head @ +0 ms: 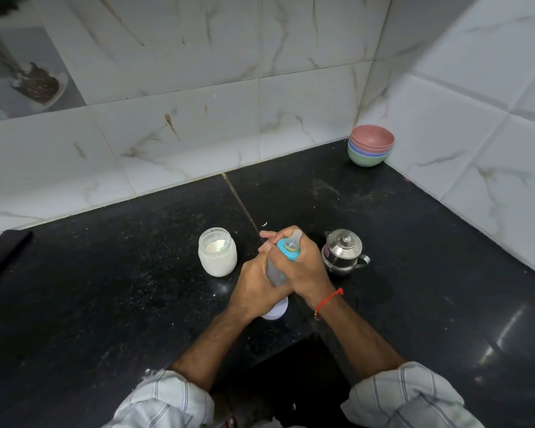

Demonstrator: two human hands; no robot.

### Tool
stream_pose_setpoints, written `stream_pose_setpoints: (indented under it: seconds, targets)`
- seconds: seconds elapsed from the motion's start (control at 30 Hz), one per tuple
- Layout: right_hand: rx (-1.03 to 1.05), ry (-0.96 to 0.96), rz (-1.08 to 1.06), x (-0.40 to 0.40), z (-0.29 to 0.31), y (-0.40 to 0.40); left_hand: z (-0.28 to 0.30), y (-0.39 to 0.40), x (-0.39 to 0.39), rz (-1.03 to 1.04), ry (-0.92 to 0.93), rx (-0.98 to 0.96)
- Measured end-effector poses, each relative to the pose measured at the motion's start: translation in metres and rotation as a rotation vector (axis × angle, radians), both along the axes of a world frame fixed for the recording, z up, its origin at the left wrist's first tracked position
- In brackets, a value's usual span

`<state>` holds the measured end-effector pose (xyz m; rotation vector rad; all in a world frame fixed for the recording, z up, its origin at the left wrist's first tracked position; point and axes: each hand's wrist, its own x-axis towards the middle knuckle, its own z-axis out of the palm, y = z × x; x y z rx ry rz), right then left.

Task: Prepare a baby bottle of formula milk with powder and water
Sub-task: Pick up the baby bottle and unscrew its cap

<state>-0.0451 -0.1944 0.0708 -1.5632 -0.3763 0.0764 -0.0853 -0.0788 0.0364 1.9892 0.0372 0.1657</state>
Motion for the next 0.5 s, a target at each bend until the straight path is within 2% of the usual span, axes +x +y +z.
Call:
stream_pose_setpoints:
  seconds: [0.1,0.27,0.37,0.43,0.5]
  targets:
    - [0.051,0.0,0.081,0.0,0.004,0.0,0.003,0.007,0.001,-0.072,0.054,-0.066]
    - [0.093,0.082,0.452,0.005,0.016,-0.014,0.011,0.015,-0.004,-0.271,0.157,-0.197]
    - [0.082,0.14,0.622,0.008,0.021,-0.026,0.008,0.017,-0.005,-0.38,0.231,-0.174]
    - [0.079,0.136,0.548,0.009,0.017,-0.026,0.007,0.015,-0.004,-0.322,0.249,-0.167]
    - [0.046,0.107,0.32,0.004,0.011,-0.017,0.007,0.014,-0.001,-0.165,0.186,-0.086]
